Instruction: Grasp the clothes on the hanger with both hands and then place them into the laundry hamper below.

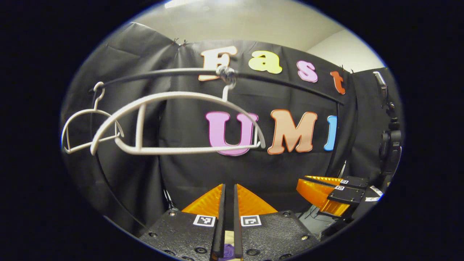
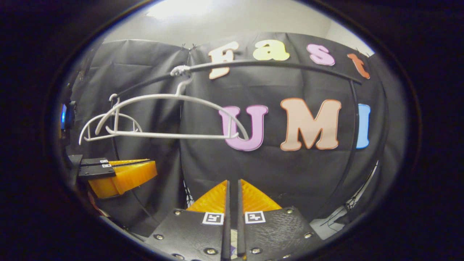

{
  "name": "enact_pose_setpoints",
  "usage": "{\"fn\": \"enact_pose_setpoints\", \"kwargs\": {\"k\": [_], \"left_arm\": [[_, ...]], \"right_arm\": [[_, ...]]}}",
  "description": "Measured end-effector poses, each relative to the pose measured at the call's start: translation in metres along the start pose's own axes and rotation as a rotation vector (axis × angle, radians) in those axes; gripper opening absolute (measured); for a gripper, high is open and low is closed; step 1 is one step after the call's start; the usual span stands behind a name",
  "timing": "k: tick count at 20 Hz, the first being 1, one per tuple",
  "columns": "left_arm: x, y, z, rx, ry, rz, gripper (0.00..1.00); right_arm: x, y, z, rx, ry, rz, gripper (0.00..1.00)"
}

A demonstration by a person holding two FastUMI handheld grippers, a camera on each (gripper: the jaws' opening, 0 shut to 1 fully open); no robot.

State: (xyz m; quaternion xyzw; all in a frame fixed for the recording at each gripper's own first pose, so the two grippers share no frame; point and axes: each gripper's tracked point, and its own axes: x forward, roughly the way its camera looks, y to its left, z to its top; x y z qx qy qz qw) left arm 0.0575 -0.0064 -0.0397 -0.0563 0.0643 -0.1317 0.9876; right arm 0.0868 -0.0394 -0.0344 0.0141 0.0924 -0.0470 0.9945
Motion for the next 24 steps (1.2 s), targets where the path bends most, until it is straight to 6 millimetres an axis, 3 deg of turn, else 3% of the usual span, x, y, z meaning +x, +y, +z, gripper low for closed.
{"fn": "enact_pose_setpoints", "kwargs": {"k": [3,5,7,8,9,10,13,15,16,17,18,19,20,21,22,24], "left_arm": [[-0.008,-0.002,0.030,0.013,-0.072,0.011,0.11],[-0.011,-0.004,0.045,0.022,-0.105,0.017,0.02],[-0.015,-0.007,0.055,0.025,-0.128,0.018,0.02],[-0.019,-0.010,0.058,0.023,-0.130,0.018,0.11],[-0.022,-0.011,0.063,0.019,-0.145,0.016,0.19],[-0.026,-0.013,0.067,0.020,-0.157,0.013,0.02],[-0.029,-0.018,0.072,0.031,-0.171,0.006,0.19],[-0.031,-0.020,0.076,0.030,-0.184,0.006,0.19],[-0.032,-0.020,0.078,0.031,-0.188,0.007,0.11],[-0.034,-0.019,0.077,0.030,-0.191,0.014,0.19],[-0.034,-0.021,0.077,0.029,-0.190,0.006,0.12],[-0.036,-0.024,0.077,0.025,-0.190,0.001,0.17],[-0.035,-0.023,0.077,0.022,-0.192,0.007,0.30],[-0.035,-0.025,0.076,0.019,-0.193,0.001,0.43],[-0.036,-0.025,0.076,0.015,-0.195,0.001,0.57],[-0.034,-0.024,0.076,0.006,-0.200,0.001,0.84]], "right_arm": [[-0.016,-0.003,0.034,0.010,-0.075,-0.023,0.07],[-0.027,-0.006,0.054,0.012,-0.118,-0.040,0.07],[-0.036,-0.010,0.069,0.014,-0.150,-0.054,0.07],[-0.040,-0.011,0.074,0.015,-0.161,-0.059,0.07],[-0.044,-0.014,0.079,0.014,-0.176,-0.068,0.07],[-0.049,-0.017,0.085,0.010,-0.188,-0.077,0.07],[-0.058,-0.021,0.091,-0.002,-0.204,-0.096,0.07],[-0.061,-0.021,0.095,0.002,-0.215,-0.101,0.07],[-0.062,-0.022,0.094,0.001,-0.217,-0.104,0.07],[-0.064,-0.022,0.095,-0.004,-0.217,-0.105,0.07],[-0.066,-0.022,0.095,-0.006,-0.219,-0.107,0.07],[-0.065,-0.024,0.098,-0.008,-0.225,-0.106,0.07],[-0.068,-0.023,0.097,-0.008,-0.226,-0.106,0.10],[-0.069,-0.024,0.097,-0.006,-0.231,-0.107,0.26],[-0.069,-0.024,0.099,-0.004,-0.232,-0.108,0.27],[-0.069,-0.026,0.098,-0.004,-0.229,-0.111,0.43]]}}
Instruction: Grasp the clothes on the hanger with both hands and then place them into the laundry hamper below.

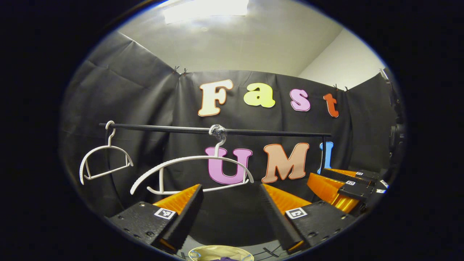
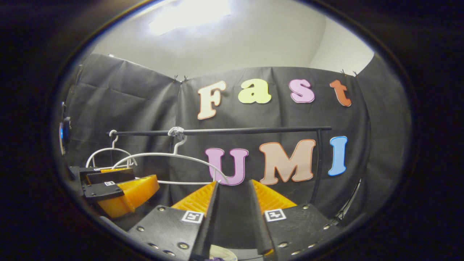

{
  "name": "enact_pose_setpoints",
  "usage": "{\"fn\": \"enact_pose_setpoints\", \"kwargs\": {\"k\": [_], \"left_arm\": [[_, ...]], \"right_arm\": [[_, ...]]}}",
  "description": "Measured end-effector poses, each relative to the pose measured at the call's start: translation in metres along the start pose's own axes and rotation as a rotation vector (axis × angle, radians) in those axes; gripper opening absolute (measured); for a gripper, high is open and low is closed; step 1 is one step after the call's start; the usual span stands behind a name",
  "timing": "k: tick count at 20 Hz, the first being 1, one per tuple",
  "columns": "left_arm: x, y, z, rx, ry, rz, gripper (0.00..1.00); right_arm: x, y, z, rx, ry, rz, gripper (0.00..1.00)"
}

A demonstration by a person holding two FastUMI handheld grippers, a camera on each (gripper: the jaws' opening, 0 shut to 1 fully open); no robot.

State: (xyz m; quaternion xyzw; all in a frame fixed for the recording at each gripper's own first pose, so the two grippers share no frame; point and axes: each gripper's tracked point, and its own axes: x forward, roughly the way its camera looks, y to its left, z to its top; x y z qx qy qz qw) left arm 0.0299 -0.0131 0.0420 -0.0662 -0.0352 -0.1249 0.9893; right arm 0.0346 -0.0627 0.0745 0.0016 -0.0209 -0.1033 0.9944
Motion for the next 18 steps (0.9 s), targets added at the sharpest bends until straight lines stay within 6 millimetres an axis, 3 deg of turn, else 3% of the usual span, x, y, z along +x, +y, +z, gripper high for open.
{"fn": "enact_pose_setpoints", "kwargs": {"k": [1,2,4,7,18], "left_arm": [[-0.002,-0.001,0.001,-0.004,0.001,-0.001,0.97],[-0.001,0.001,0.002,-0.002,-0.002,0.009,0.97],[-0.001,0.005,0.002,0.009,-0.009,0.019,0.96],[-0.001,0.008,0.002,0.023,-0.014,0.029,0.96],[0.000,-0.002,-0.003,0.029,-0.013,-0.001,0.97]], "right_arm": [[0.000,-0.002,0.000,-0.002,0.000,-0.003,0.48],[0.000,-0.004,0.001,-0.003,-0.001,-0.003,0.48],[-0.003,-0.006,0.001,-0.005,0.003,-0.008,0.78],[-0.005,-0.008,0.005,-0.001,-0.008,-0.021,0.98],[-0.009,-0.015,0.006,-0.024,-0.011,-0.056,0.94]]}}
